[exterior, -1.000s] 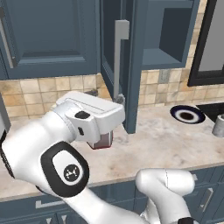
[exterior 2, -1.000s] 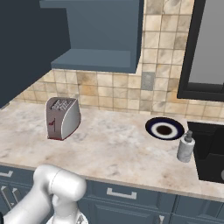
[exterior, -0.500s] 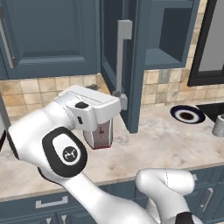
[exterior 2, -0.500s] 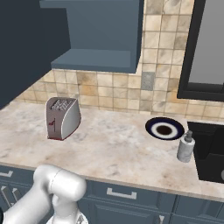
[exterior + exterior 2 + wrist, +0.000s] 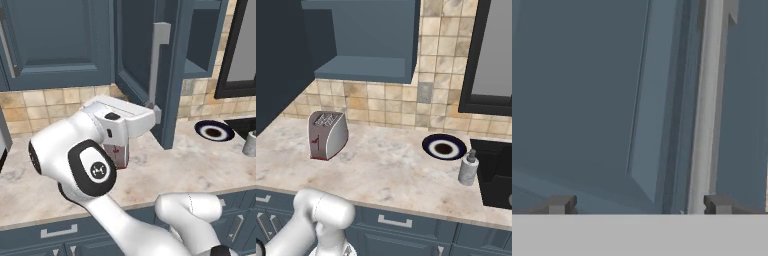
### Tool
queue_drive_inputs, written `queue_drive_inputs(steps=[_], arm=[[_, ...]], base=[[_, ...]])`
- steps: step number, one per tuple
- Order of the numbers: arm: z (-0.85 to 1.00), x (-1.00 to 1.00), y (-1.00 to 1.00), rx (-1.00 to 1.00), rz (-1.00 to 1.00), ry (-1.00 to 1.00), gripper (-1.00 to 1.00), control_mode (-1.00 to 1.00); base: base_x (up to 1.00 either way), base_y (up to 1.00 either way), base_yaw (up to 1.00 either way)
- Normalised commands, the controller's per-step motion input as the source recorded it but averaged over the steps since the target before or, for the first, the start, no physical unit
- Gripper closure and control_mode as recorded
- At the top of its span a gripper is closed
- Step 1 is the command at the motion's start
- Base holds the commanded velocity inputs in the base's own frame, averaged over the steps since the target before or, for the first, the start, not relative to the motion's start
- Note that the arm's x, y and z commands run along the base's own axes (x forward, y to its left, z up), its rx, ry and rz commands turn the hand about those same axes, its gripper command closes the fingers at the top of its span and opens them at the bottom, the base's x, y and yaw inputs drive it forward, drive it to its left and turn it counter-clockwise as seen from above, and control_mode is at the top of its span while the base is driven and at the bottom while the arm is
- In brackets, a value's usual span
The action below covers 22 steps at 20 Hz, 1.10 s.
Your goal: Open the cabinet. Pick the soap dispenser and place it next to the sink. Then close the cabinet.
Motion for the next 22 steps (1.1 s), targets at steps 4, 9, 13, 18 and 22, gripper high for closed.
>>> queue_drive_inputs(steps=[4, 9, 13, 18, 22], arm=[[0.00, 0.31, -0.53, 0.00, 0.00, 0.00, -1.00, -1.00], [0.00, 0.36, -0.49, 0.00, 0.00, 0.01, -1.00, -1.00], [0.00, 0.37, -0.48, 0.00, 0.02, 0.04, -1.00, -1.00], [0.00, 0.55, -0.50, 0.00, 0.07, 0.03, -1.00, -1.00], [0.00, 0.67, -0.54, 0.00, 0.13, 0.01, -1.00, -1.00]], base=[[0.00, 0.00, 0.00], [0.00, 0.00, 0.00], [0.00, 0.00, 0.00], [0.00, 0.00, 0.00], [0.00, 0.00, 0.00]])
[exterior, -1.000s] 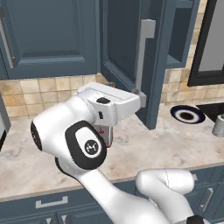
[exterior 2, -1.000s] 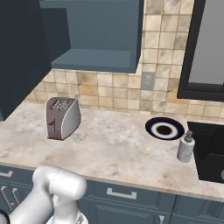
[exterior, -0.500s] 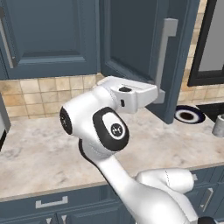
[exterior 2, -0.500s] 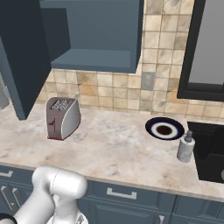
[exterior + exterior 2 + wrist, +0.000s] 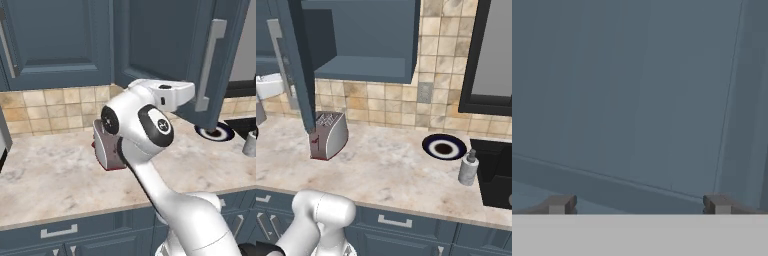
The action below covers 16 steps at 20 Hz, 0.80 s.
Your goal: Open the cabinet. Pick the soap dispenser and place it next to the sink. Then close the cabinet.
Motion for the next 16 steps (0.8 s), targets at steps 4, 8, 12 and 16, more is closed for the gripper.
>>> queue_drive_inputs(steps=[4, 8, 12, 16], arm=[[0.00, 0.67, -0.56, 0.00, 0.14, 0.00, -1.00, -1.00], [0.00, 0.62, -0.52, 0.00, 0.13, 0.00, -1.00, -1.00], [0.00, 0.56, -0.43, 0.00, 0.13, 0.00, -1.00, -1.00], [0.00, 0.50, -0.44, 0.00, 0.12, 0.00, -1.00, -1.00]], base=[[0.00, 0.00, 0.00], [0.00, 0.00, 0.00], [0.00, 0.00, 0.00], [0.00, 0.00, 0.00]])
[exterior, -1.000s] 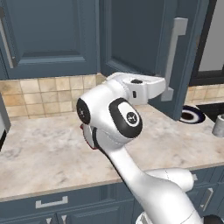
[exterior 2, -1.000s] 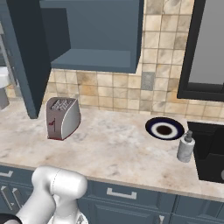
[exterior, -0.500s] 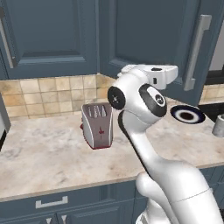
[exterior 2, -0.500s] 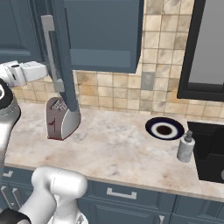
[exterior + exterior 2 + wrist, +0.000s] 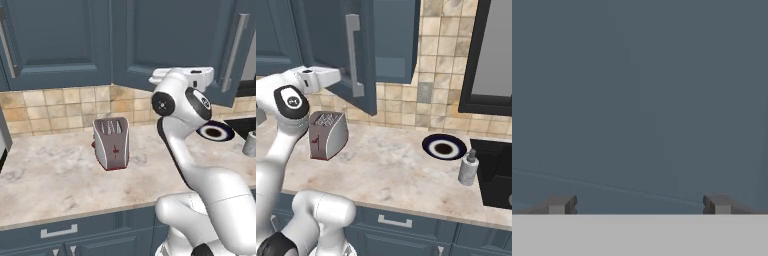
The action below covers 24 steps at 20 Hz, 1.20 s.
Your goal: Open the cabinet. Pick the soap dispenser and place it next to the sink. Then close the cabinet.
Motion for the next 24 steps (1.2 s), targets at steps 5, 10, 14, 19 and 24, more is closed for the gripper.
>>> queue_drive_inputs(steps=[5, 10, 14, 19, 24], arm=[[0.00, 0.44, -0.44, 0.00, 0.12, 0.00, -1.00, -1.00], [0.01, 0.26, -0.46, 0.00, 0.13, 0.02, -1.00, -1.00], [0.06, 0.22, -0.54, 0.00, 0.16, 0.12, -1.00, -1.00], [0.11, 0.27, -0.52, 0.00, 0.16, 0.14, -1.00, -1.00], [0.18, 0.23, -0.46, 0.00, 0.16, 0.17, -1.00, -1.00]], base=[[0.00, 0.00, 0.00], [0.00, 0.00, 0.00], [0.00, 0.00, 0.00], [0.00, 0.00, 0.00], [0.00, 0.00, 0.00]])
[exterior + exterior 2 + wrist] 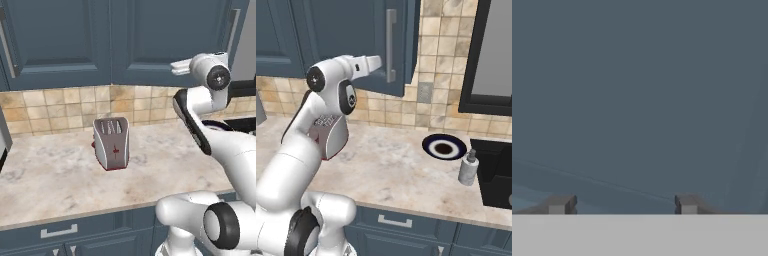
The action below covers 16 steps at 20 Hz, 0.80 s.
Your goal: Open the cabinet. Pick the soap dispenser and place it next to the sink. Then close the cabinet.
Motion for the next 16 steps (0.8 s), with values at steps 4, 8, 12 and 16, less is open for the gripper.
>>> queue_drive_inputs(steps=[4, 8, 12, 16], arm=[[0.15, 0.12, -0.40, 0.00, 0.18, 0.25, -1.00, -1.00], [0.04, 0.10, -0.27, 0.00, 0.19, 0.29, -1.00, -1.00], [0.00, 0.12, -0.16, 0.00, 0.19, 0.28, -1.00, -1.00], [-0.04, 0.41, -0.08, 0.00, 0.18, 0.15, -1.00, -1.00]], base=[[0.00, 0.00, 0.00], [0.00, 0.00, 0.00], [0.00, 0.00, 0.00], [0.00, 0.00, 0.00]])
